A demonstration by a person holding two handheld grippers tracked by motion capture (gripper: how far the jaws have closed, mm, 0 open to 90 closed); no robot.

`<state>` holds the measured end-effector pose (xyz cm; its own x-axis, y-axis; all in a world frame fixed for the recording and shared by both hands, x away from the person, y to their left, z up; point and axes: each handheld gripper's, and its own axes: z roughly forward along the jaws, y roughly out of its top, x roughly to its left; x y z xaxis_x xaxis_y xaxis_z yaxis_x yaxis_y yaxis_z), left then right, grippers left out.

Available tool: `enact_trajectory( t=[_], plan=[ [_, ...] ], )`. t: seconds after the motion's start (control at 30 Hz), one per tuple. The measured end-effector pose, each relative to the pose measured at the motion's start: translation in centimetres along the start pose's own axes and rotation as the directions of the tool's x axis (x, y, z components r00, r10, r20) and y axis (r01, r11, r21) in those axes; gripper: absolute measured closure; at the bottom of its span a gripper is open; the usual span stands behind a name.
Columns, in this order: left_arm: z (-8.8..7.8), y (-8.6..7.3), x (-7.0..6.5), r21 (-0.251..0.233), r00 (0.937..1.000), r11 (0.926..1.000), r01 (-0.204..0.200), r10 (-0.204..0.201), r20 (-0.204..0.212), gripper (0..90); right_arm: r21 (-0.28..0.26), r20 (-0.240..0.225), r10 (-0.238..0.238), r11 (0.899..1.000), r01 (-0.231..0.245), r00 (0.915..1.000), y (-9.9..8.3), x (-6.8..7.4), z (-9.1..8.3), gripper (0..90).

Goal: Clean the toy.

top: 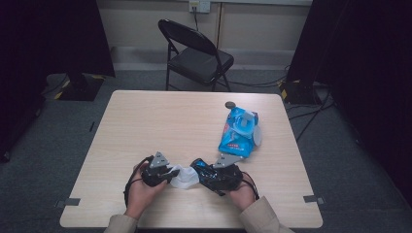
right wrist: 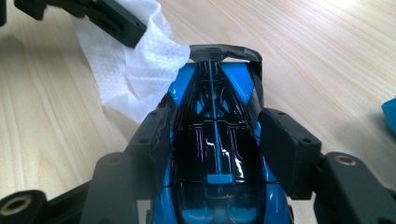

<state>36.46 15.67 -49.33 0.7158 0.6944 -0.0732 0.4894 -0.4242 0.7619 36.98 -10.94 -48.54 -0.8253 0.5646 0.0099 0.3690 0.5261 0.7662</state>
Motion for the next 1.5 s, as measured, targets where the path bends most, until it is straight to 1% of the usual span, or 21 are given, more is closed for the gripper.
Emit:
enact_trajectory(
  t=[0.03, 0.1, 0.2, 0.3, 0.37, 0.53, 0.6, 0.7, 0.83, 0.87, 0.9, 1.0, 1.03, 1.07, 1.1, 1.13, 1.17, 1.37, 1.43, 1.47, 1.5],
  plan=[
    [0.4, 0.2, -0.4, 0.012, 0.9998, 0.9997, -0.022, 0.022, -0.001, 82.7, -0.001, 0.0, 0.0, 1.0, 0.0, 1.0, 0.0, 0.0, 0.0, 44.0],
    [0.8, 0.4, -0.8, 0.028, 0.9992, 0.9988, -0.04, 0.04, -0.001, 82.7, 0.0, 0.001, -0.001, 1.0, 0.001, 1.0, 0.0, 0.0, 0.0, 44.0],
    [1.1, 0.5, -1.4, 0.033, 0.9986, 0.9981, -0.053, 0.053, 0.002, 82.6, 0.0, 0.002, -0.002, 1.0, 0.002, 1.0, 0.0, 0.0, 0.0, 44.0],
    [1.6, 0.9, -2.2, 0.04, 0.9971, 0.9965, -0.074, 0.073, 0.022, 82.7, -0.001, 0.002, -0.001, 1.0, 0.001, 1.0, 0.0, 0.0, 0.0, 44.0],
    [1.7, 1.0, -2.6, 0.047, 0.9966, 0.9955, -0.082, 0.081, 0.016, 82.9, 0.0, 0.003, -0.001, 1.0, 0.001, 1.0, 0.0, 0.0, 0.0, 44.0],
    [1.6, 0.9, -2.7, 0.047, 0.9979, 0.9969, -0.062, 0.061, 0.02, 83.3, 0.0, 0.002, 0.001, 1.0, -0.001, 1.0, 0.0, 0.0, 0.0, 44.0],
    [1.6, 0.9, -2.9, 0.041, 0.9978, 0.9977, -0.053, 0.052, 0.041, 83.2, -0.001, 0.004, -0.001, 1.0, 0.001, 1.0, 0.0, 0.0, 0.0, 44.0],
    [1.6, 1.0, -3.5, 0.048, 0.9964, 0.9956, -0.08, 0.079, 0.032, 83.1, -0.001, 0.003, 0.001, 1.0, -0.001, 1.0, 0.0, 0.0, 0.0, 43.9],
    [1.6, 0.9, -3.6, 0.048, 0.9965, 0.996, -0.076, 0.074, 0.038, 83.1, -0.001, 0.003, 0.003, 1.0, -0.003, 1.0, 0.0, 0.0, 0.0, 43.9],
    [1.6, 0.8, -3.7, 0.044, 0.9963, 0.9966, -0.07, 0.068, 0.053, 83.2, -0.001, 0.003, 0.002, 1.0, -0.002, 1.0, 0.0, 0.0, 0.0, 44.0],
    [1.6, 0.8, -3.9, 0.044, 0.9955, 0.9966, -0.069, 0.066, 0.067, 83.3, -0.002, 0.003, 0.002, 1.0, -0.002, 1.0, 0.0, 0.0, 0.0, 44.0],
    [1.7, 1.0, -4.6, 0.05, 0.9926, 0.9939, -0.099, 0.095, 0.076, 83.3, -0.002, 0.002, 0.001, 1.0, -0.001, 1.0, 0.0, 0.0, 0.0, 44.0],
    [2.0, 1.1, -5.3, 0.045, 0.9909, 0.9945, -0.095, 0.09, 0.1, 83.3, -0.003, 0.003, 0.002, 1.0, -0.002, 1.0, 0.0, 0.0, 0.0, 44.0],
    [2.0, 1.1, -5.3, 0.045, 0.9909, 0.9945, -0.095, 0.09, 0.1, 83.3, -0.003, 0.003, 0.002, 1.0, -0.002, 1.0, 0.0, 0.0, 0.0, 44.0],
    [2.3, 1.3, -5.9, 0.041, 0.9876, 0.9934, -0.107, 0.102, 0.119, 83.3, -0.001, 0.003, 0.001, 1.0, -0.001, 1.0, 0.0, 0.0, 0.0, 44.0],
    [2.3, 1.3, -5.9, 0.041, 0.9876, 0.9934, -0.107, 0.102, 0.119, 83.3, -0.001, 0.003, 0.001, 1.0, -0.001, 1.0, 0.0, 0.0, 0.0, 44.0],
    [2.7, 1.4, -6.6, 0.035, 0.983, 0.9924, -0.118, 0.111, 0.146, 83.3, -0.002, 0.004, 0.001, 1.0, -0.001, 1.0, 0.0, 0.0, 0.0, 44.0],
    [3.1, 1.6, -7.9, 0.035, 0.9774, 0.9903, -0.135, 0.127, 0.169, 83.3, -0.005, 0.003, 0.005, 1.0, -0.005, 1.0, -0.1, 0.0, 0.0, 44.0],
    [3.4, 1.6, -8.6, 0.029, 0.9726, 0.9898, -0.14, 0.132, 0.192, 83.3, -0.006, 0.001, 0.006, 1.0, -0.006, 1.0, -0.1, 0.0, 0.0, 44.0],
    [3.4, 1.6, -8.6, 0.029, 0.9726, 0.9898, -0.14, 0.132, 0.192, 83.3, -0.006, 0.001, 0.006, 1.0, -0.006, 1.0, -0.1, 0.0, 0.0, 44.0],
    [3.6, 1.7, -9.1, 0.03, 0.969, 0.9874, -0.156, 0.147, 0.199, 83.3, -0.005, 0.003, 0.006, 1.0, -0.006, 1.0, -0.1, 0.0, 0.0, 44.0]
  ],
)
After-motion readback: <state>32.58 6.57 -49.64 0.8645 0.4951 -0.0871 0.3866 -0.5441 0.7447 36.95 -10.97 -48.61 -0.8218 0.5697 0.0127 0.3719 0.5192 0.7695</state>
